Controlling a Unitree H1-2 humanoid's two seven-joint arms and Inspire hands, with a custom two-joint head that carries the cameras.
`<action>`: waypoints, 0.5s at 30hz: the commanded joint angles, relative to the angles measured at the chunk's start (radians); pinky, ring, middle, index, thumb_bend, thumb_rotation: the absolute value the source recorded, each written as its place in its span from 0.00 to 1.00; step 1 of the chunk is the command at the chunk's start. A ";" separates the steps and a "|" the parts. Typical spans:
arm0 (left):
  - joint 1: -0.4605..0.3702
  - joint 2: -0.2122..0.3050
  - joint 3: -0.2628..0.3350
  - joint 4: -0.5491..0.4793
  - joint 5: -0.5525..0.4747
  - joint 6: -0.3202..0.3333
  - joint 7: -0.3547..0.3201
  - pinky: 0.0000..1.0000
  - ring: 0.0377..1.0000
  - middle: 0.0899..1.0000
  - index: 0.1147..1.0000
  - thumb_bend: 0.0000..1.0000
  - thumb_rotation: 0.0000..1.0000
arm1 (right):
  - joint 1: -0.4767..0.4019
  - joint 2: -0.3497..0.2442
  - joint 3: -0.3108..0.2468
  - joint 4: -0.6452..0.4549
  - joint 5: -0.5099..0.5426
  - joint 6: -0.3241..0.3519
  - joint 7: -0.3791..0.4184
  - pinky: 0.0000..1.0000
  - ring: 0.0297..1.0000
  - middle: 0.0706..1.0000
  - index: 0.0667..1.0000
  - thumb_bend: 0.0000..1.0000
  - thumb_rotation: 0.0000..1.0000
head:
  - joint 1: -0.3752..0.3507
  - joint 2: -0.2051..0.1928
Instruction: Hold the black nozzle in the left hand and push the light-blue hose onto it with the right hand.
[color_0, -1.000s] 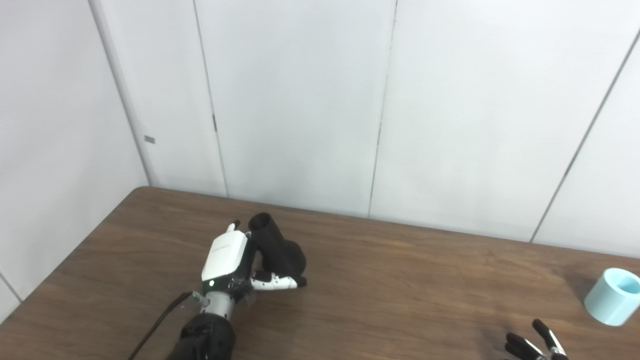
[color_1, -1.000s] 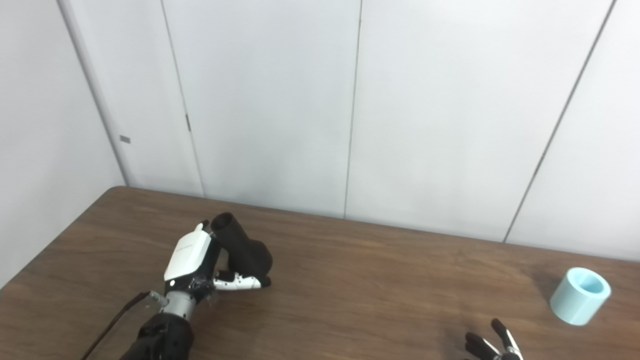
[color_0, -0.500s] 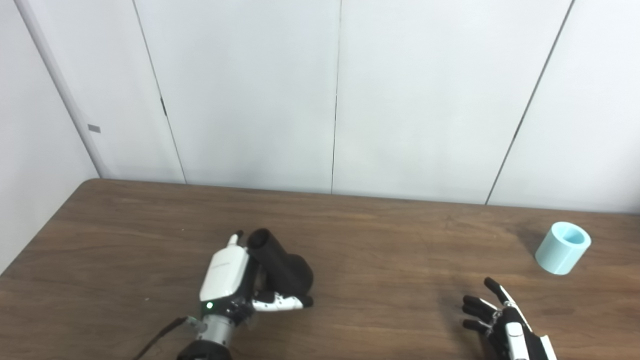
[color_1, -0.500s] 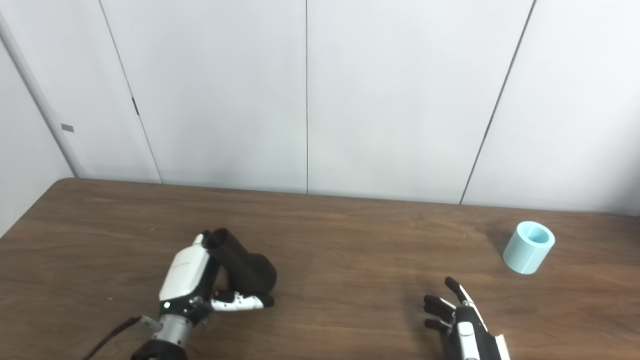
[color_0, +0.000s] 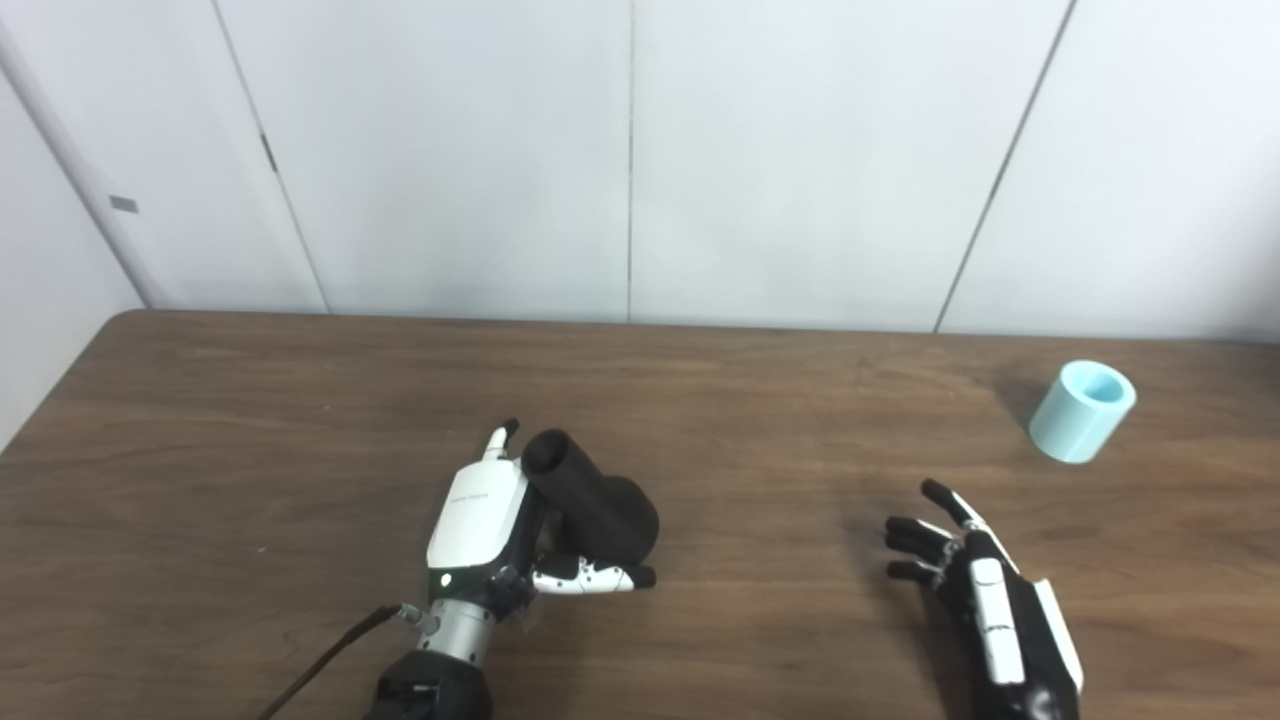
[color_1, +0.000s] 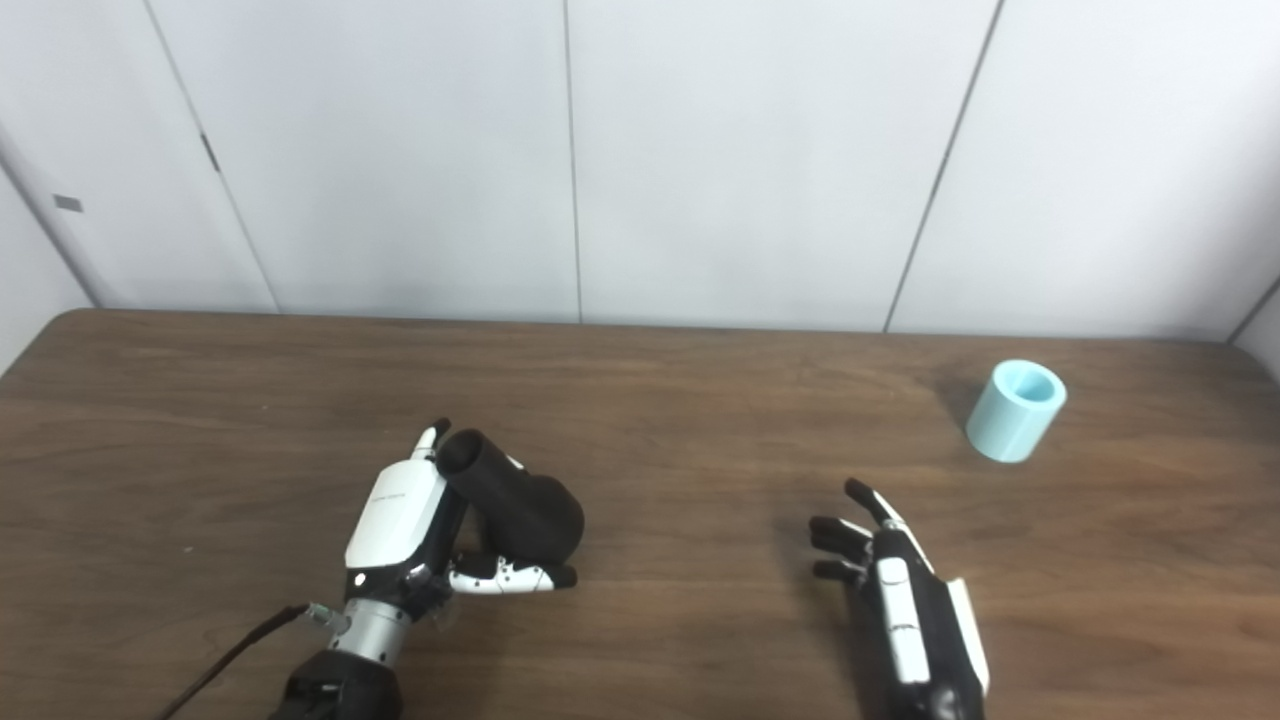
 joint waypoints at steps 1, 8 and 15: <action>0.022 -0.012 -0.017 -0.014 0.015 -0.028 0.010 1.00 0.63 0.42 0.43 0.52 0.00 | 0.012 0.007 0.006 -0.023 -0.003 0.014 0.004 0.63 0.72 0.68 0.83 0.40 1.00 | -0.005 0.004; 0.052 -0.015 -0.050 -0.004 0.042 -0.044 0.000 1.00 0.62 0.43 0.42 0.52 0.00 | 0.007 0.001 -0.003 -0.027 0.032 0.022 0.013 0.62 0.70 0.67 0.81 0.41 0.96 | 0.001 0.016; 0.052 -0.011 -0.068 0.023 0.070 -0.068 0.014 0.87 0.61 0.44 0.42 0.52 0.00 | 0.000 -0.011 -0.006 -0.026 0.050 0.031 0.021 0.60 0.69 0.67 0.79 0.44 0.94 | 0.003 0.016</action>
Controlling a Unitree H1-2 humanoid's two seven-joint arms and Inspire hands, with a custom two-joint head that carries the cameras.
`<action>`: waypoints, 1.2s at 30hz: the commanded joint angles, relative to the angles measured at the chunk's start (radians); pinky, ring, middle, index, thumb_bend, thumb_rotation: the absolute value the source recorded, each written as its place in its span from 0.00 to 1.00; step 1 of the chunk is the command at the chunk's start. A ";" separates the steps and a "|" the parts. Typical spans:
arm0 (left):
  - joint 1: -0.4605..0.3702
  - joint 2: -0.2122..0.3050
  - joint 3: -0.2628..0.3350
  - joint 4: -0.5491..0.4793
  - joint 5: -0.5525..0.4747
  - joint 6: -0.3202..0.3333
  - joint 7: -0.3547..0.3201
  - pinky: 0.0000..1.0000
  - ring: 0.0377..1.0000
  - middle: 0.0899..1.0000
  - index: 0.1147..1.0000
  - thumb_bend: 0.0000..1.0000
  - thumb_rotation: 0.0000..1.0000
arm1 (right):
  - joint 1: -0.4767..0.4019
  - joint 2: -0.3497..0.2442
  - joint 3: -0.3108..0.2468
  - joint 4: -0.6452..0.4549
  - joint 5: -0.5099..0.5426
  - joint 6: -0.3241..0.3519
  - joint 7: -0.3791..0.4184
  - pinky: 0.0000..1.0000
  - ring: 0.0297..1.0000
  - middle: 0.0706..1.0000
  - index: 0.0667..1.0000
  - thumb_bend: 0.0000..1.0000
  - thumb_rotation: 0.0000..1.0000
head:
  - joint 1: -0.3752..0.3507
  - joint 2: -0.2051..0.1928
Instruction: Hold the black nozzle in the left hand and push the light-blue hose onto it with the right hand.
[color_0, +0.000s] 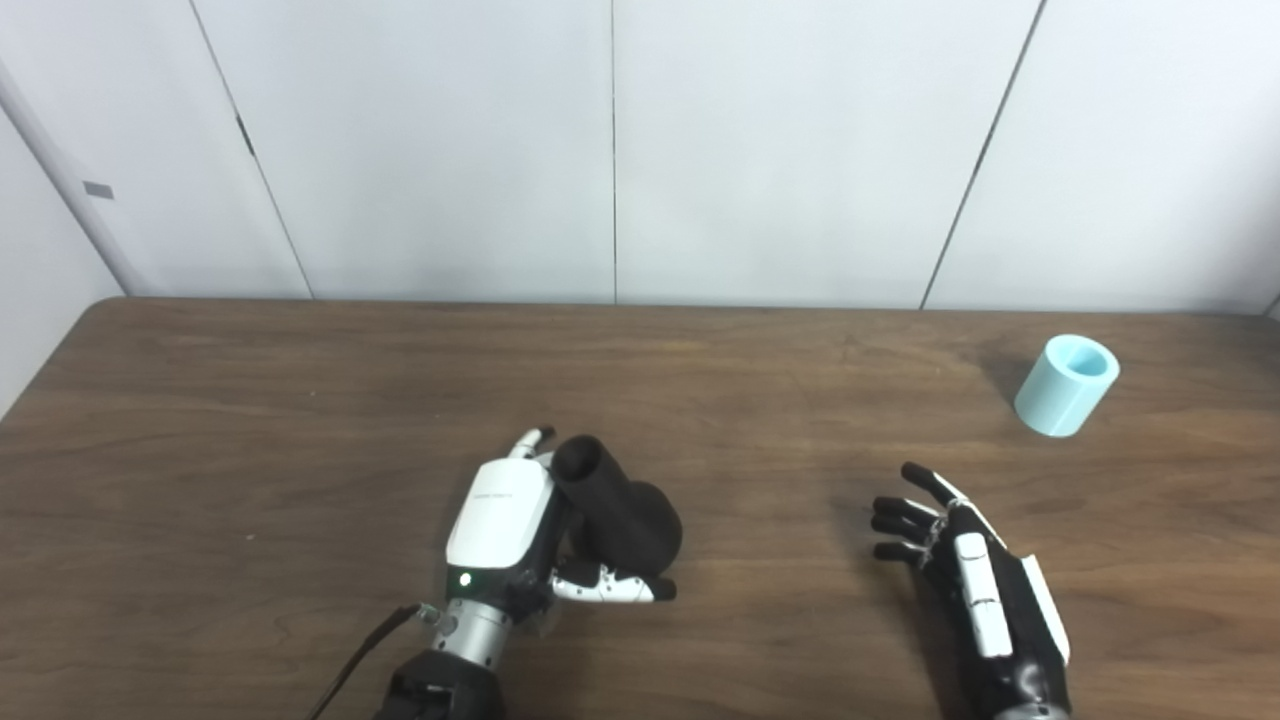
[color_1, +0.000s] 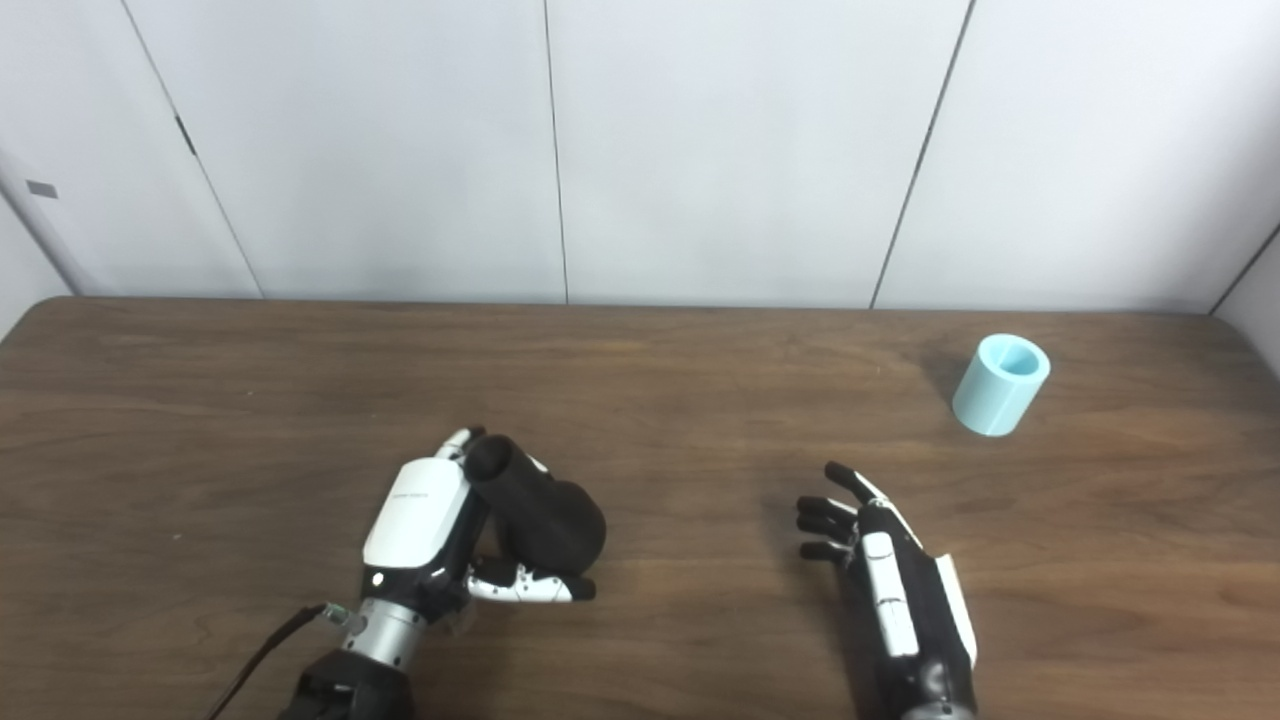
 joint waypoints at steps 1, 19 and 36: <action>0.035 -0.009 -0.016 0.031 0.003 -0.026 0.021 0.89 0.61 0.43 0.42 0.52 0.00 | 0.000 -0.008 -0.002 -0.019 0.010 0.009 0.014 0.60 0.69 0.67 0.78 0.43 0.94 | 0.000 0.001; 0.023 0.008 -0.010 0.048 0.001 -0.046 0.023 0.90 0.60 0.42 0.43 0.52 0.00 | -0.063 -0.122 -0.084 -0.076 -0.134 0.046 -0.017 0.66 0.73 0.71 0.81 0.56 0.37 | -0.149 -0.026; 0.038 0.042 0.026 0.034 -0.046 -0.086 0.006 0.87 0.60 0.43 0.42 0.52 0.00 | -0.225 -0.288 -0.128 -0.083 -0.478 0.117 -0.067 0.58 0.66 0.70 0.76 0.74 0.18 | -0.314 -0.055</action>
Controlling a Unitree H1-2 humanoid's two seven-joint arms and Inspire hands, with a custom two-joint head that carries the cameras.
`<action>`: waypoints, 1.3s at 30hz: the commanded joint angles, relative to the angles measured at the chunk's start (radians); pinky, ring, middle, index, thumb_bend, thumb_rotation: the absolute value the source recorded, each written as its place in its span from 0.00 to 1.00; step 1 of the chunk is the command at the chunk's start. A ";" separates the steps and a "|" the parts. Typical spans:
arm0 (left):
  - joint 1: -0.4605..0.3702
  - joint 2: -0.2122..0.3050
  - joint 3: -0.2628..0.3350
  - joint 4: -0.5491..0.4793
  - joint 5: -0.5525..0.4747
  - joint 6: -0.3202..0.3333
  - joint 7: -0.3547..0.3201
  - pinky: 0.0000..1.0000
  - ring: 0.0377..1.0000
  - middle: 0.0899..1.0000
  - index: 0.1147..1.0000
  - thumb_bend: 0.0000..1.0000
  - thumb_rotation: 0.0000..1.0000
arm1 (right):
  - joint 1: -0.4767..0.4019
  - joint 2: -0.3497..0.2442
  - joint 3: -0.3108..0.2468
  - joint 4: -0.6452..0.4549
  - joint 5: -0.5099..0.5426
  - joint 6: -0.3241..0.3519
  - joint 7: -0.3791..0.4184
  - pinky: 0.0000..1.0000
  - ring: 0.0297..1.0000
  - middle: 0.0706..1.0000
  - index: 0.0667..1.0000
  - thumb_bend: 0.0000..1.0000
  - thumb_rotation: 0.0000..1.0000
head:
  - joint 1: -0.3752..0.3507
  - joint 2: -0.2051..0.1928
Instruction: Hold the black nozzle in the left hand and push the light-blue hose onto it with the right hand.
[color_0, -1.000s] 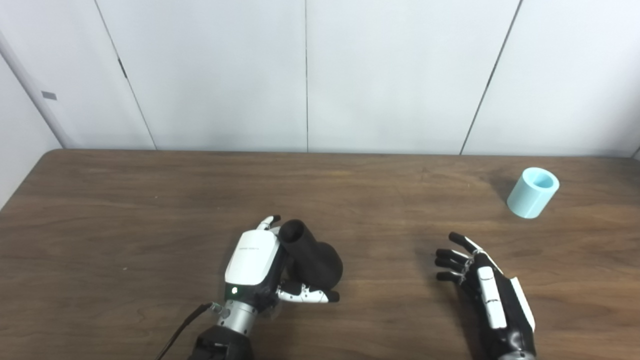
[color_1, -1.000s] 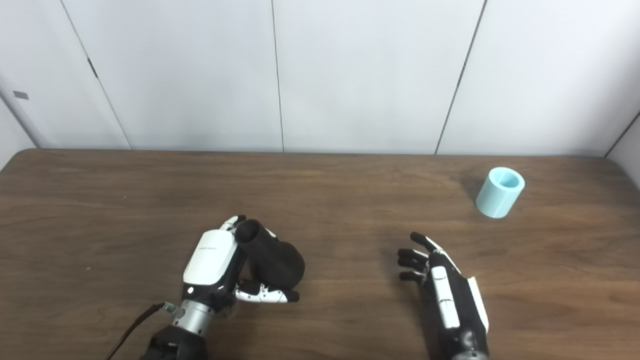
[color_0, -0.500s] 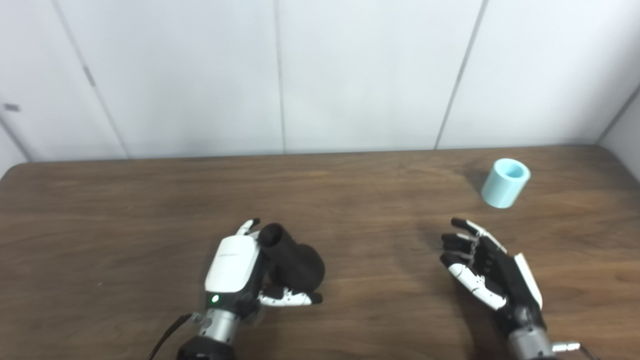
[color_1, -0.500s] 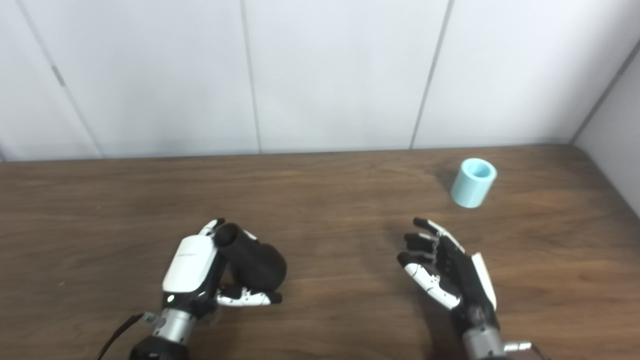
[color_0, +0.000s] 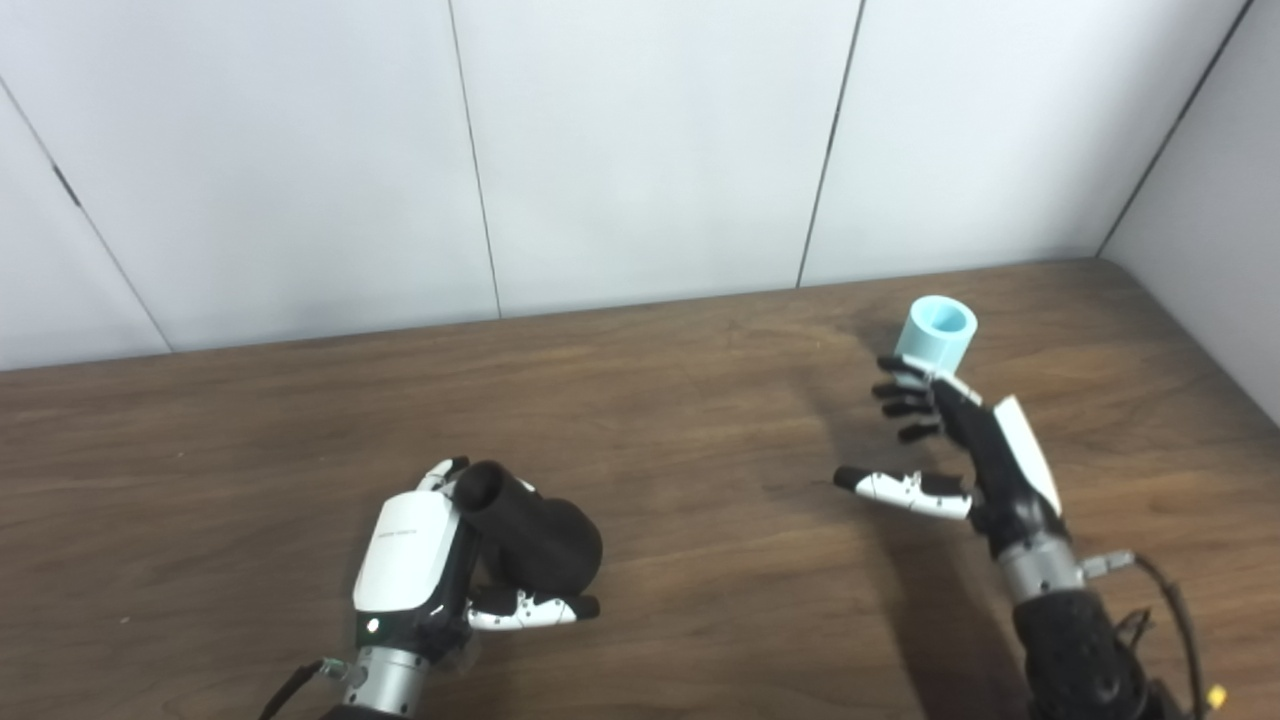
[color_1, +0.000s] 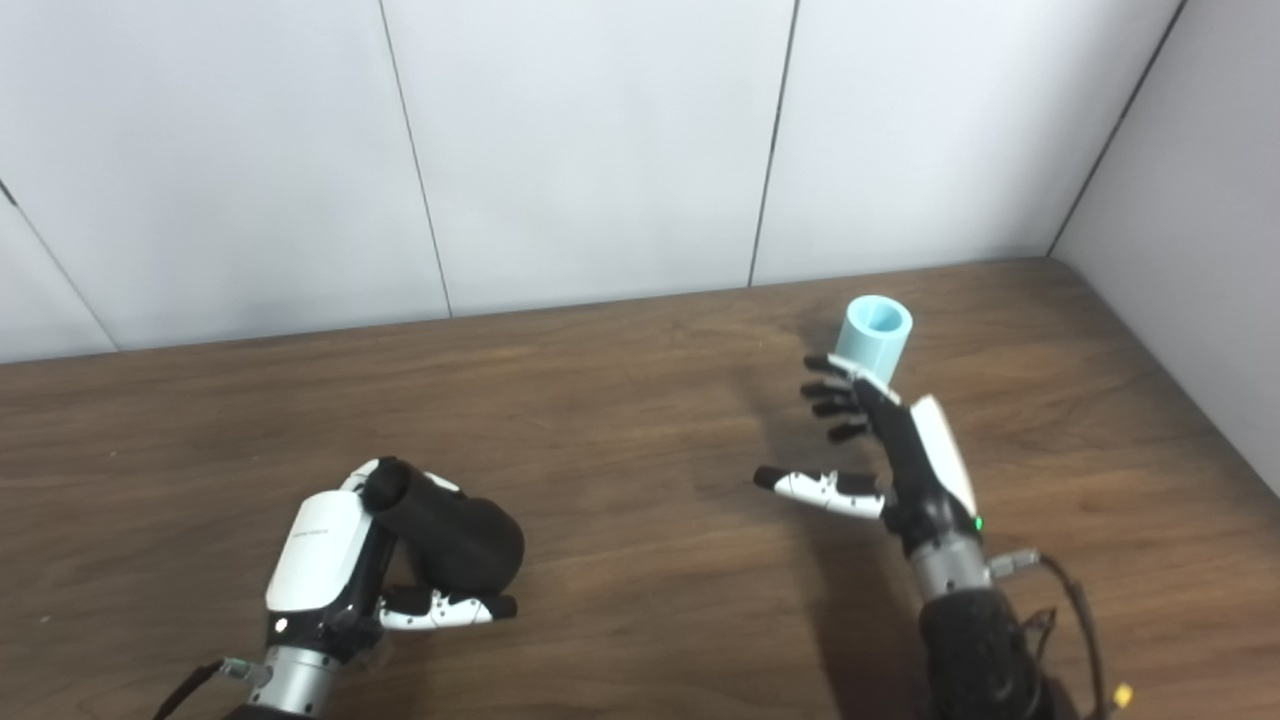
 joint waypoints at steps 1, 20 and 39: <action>0.038 0.026 0.007 0.028 -0.002 -0.020 0.006 0.87 0.60 0.44 0.42 0.52 0.00 | -0.042 -0.047 -0.026 -0.039 -0.036 -0.004 -0.015 0.60 0.66 0.70 0.76 0.75 0.16 | -0.001 0.000; 0.055 0.028 0.032 0.001 -0.005 -0.019 -0.034 0.89 0.60 0.44 0.42 0.52 0.00 | -0.328 -0.322 0.050 0.159 -0.334 0.179 0.147 0.74 0.91 0.90 0.77 0.89 0.17 | -0.016 0.010; 0.070 0.018 0.040 -0.020 0.004 -0.021 -0.046 0.90 0.60 0.43 0.42 0.52 0.00 | -0.564 -0.387 0.214 0.541 -0.357 0.218 0.191 0.90 0.99 0.93 0.72 0.96 0.22 | 0.002 0.025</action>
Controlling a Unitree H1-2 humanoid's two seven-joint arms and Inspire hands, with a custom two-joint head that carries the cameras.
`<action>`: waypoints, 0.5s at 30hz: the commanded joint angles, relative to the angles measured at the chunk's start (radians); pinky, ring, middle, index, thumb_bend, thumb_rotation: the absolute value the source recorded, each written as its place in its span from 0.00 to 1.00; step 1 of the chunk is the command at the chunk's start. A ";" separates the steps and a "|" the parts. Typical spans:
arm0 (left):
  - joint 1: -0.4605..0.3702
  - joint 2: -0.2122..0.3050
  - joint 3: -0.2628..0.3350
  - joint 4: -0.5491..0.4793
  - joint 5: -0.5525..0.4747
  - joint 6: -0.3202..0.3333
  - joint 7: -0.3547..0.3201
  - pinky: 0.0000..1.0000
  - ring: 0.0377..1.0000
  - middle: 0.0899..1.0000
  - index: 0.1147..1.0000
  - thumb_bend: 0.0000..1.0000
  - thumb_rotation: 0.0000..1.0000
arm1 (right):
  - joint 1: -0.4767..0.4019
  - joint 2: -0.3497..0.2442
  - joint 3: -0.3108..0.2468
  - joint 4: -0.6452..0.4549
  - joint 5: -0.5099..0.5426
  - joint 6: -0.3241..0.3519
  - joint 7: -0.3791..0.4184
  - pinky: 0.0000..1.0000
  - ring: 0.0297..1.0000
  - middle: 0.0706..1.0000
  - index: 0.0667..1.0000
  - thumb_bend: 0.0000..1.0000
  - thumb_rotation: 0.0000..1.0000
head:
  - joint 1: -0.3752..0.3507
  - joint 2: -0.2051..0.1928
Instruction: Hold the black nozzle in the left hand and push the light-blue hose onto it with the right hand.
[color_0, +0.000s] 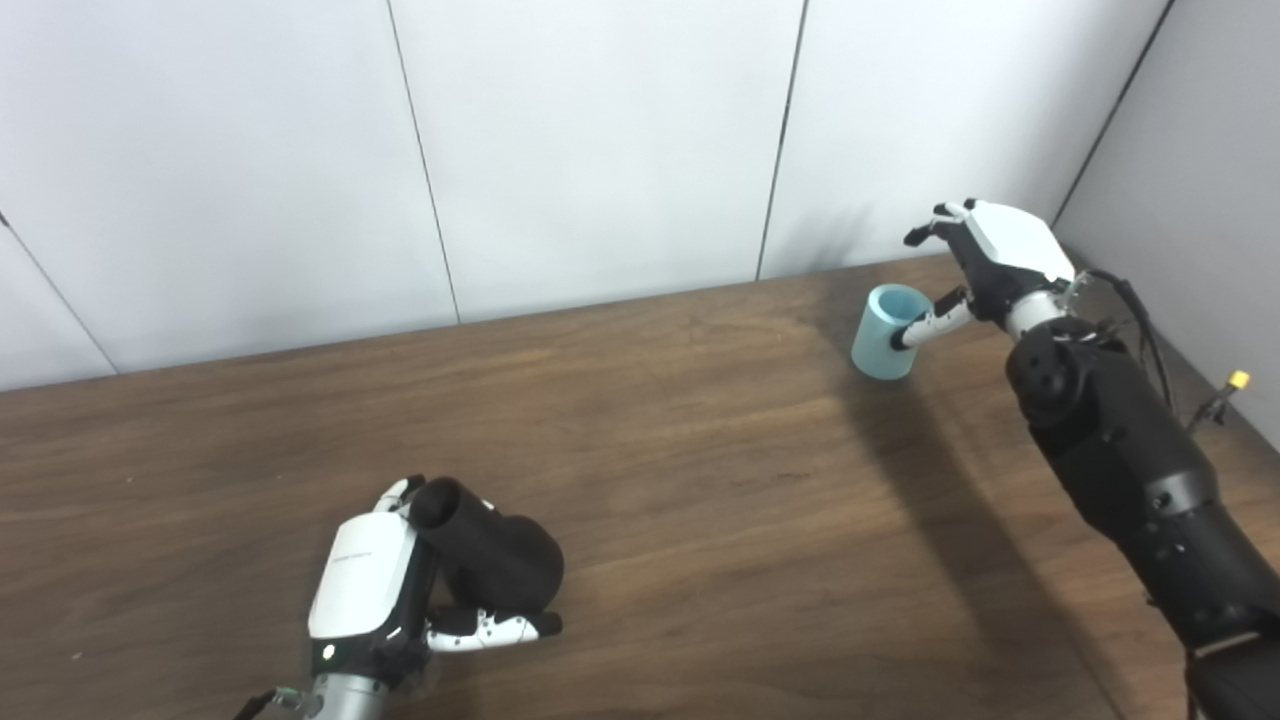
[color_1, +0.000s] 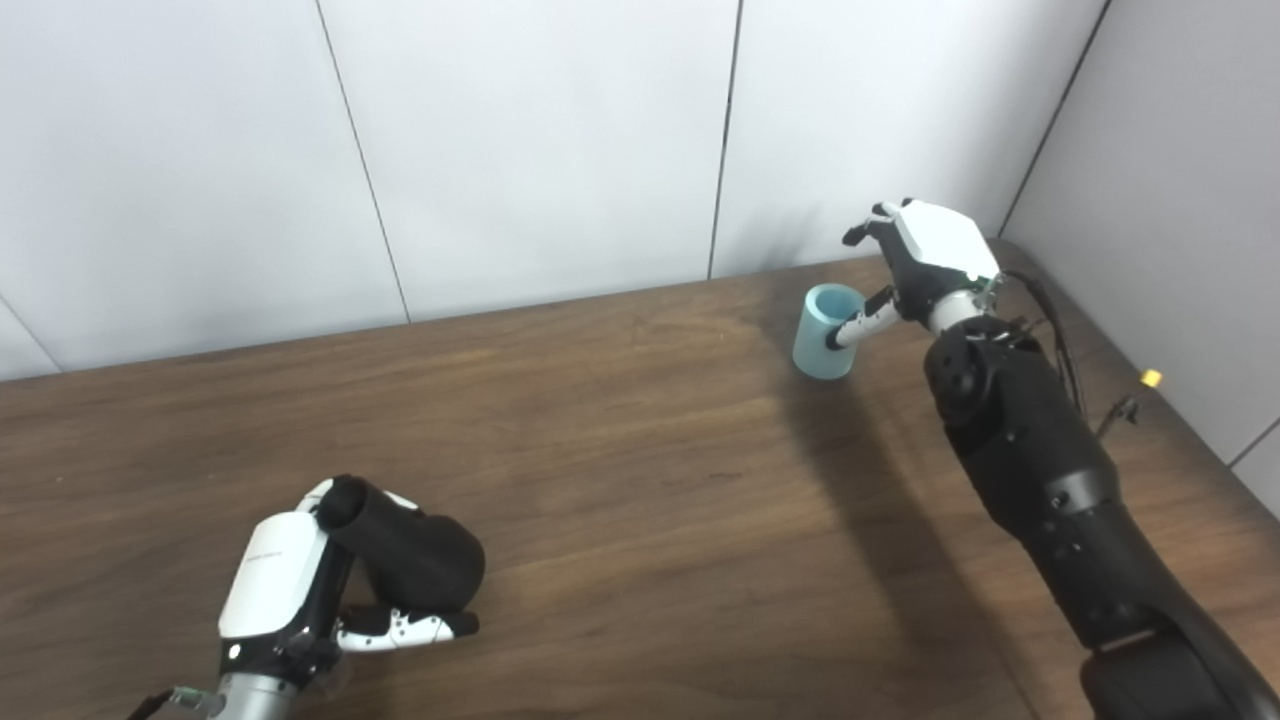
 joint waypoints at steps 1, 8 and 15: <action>0.038 0.011 -0.003 0.012 0.003 -0.014 0.011 0.89 0.60 0.44 0.42 0.52 0.00 | -0.061 -0.051 0.002 0.018 -0.006 -0.004 0.000 0.90 0.99 0.93 0.73 0.96 0.23 | -0.001 0.001; 0.039 0.009 -0.004 0.006 0.014 -0.005 0.003 0.89 0.61 0.44 0.42 0.52 0.00 | -0.086 -0.064 0.047 0.118 0.011 -0.038 0.009 0.91 1.00 0.92 0.68 1.00 0.33 | 0.004 0.004; 0.038 0.010 -0.004 0.014 0.017 -0.013 0.013 0.89 0.60 0.44 0.42 0.52 0.00 | -0.089 -0.065 0.086 0.129 0.011 -0.047 0.016 0.84 0.98 0.90 0.67 1.00 0.39 | 0.004 0.007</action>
